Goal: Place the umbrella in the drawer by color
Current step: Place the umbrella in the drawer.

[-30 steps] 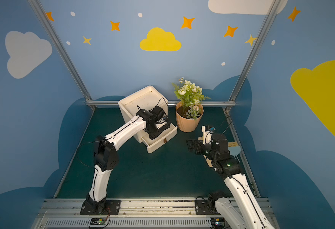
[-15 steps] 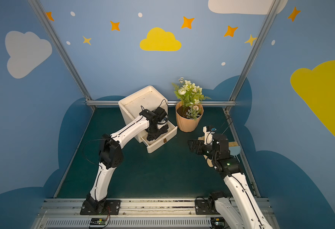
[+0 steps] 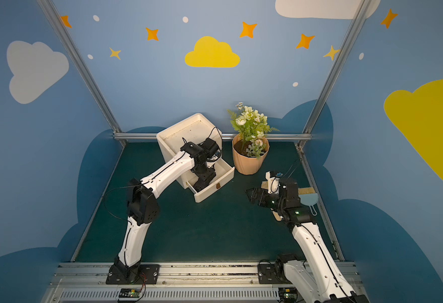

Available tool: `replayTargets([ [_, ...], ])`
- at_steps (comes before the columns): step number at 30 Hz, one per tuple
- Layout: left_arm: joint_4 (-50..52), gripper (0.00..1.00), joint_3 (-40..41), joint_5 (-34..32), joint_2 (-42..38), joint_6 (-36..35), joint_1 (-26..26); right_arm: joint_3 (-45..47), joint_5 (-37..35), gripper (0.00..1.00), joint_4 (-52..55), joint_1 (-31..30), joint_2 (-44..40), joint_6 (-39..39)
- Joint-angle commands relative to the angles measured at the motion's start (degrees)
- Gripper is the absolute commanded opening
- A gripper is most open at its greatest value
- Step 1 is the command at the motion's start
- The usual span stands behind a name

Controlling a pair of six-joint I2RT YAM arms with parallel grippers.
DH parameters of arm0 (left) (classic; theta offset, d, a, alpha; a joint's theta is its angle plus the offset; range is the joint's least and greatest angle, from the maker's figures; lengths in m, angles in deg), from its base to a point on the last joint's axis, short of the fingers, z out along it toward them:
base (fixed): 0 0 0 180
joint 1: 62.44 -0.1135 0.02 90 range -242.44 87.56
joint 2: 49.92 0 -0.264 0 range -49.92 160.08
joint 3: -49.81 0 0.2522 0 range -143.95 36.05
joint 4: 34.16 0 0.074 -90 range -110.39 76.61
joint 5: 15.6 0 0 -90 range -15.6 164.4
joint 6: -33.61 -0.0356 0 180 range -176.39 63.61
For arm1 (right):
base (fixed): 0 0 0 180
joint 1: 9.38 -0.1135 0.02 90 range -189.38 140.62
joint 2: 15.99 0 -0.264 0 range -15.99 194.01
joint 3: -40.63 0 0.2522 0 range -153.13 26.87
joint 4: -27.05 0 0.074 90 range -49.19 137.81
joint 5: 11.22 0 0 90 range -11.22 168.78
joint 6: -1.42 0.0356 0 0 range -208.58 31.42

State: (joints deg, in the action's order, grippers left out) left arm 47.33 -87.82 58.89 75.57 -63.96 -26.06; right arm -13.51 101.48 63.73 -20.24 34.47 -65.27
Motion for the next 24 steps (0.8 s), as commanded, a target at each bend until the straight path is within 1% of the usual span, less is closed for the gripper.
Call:
replayTargets([
  [1,1.7,0.69,0.3,-0.6,-2.6,1.0,-0.3,0.3,1.4,0.98,-2.1,0.2,0.1,0.3],
  [5,0.0,0.69,3.4,2.8,-8.1,2.5,-0.3,1.4,2.8,0.98,-3.3,0.3,1.0,0.7],
  [7,-1.5,0.7,5.3,4.8,-11.7,2.9,-0.3,3.2,5.6,0.98,-6.2,0.3,2.4,2.4],
  [11,-3.7,0.75,7.4,9.3,-18.6,4.4,-1.8,7.3,13.3,0.95,-17.0,0.0,7.9,10.7],
  [13,-5.0,0.78,8.1,12.2,-21.9,5.2,-3.3,8.4,17.2,0.93,-22.7,-0.4,12.4,12.5],
  [15,-7.2,0.82,9.5,15.0,-25.5,6.1,-5.4,8.5,21.3,0.9,-28.6,-1.3,18.1,12.7],
  [16,-8.6,0.83,10.5,16.1,-27.1,6.5,-6.5,8.4,22.0,0.87,-31.1,-1.9,20.5,13.8],
  [17,-10.9,0.85,11.9,17.4,-29.0,6.7,-8.1,8.1,22.2,0.84,-33.7,-2.8,23.4,15.0],
  [20,-16.4,0.92,14.9,21.2,-33.4,8.3,-14.0,7.3,21.1,0.81,-41.0,-5.8,31.2,17.4],
  [23,-19.6,0.99,15.3,25.9,-35.0,9.9,-21.0,4.9,20.8,0.77,-47.2,-8.1,39.5,19.7],
  [24,-20.6,1.0,15.4,27.7,-35.0,9.9,-23.1,4.2,20.9,0.75,-49.4,-8.5,42.0,20.7],
])
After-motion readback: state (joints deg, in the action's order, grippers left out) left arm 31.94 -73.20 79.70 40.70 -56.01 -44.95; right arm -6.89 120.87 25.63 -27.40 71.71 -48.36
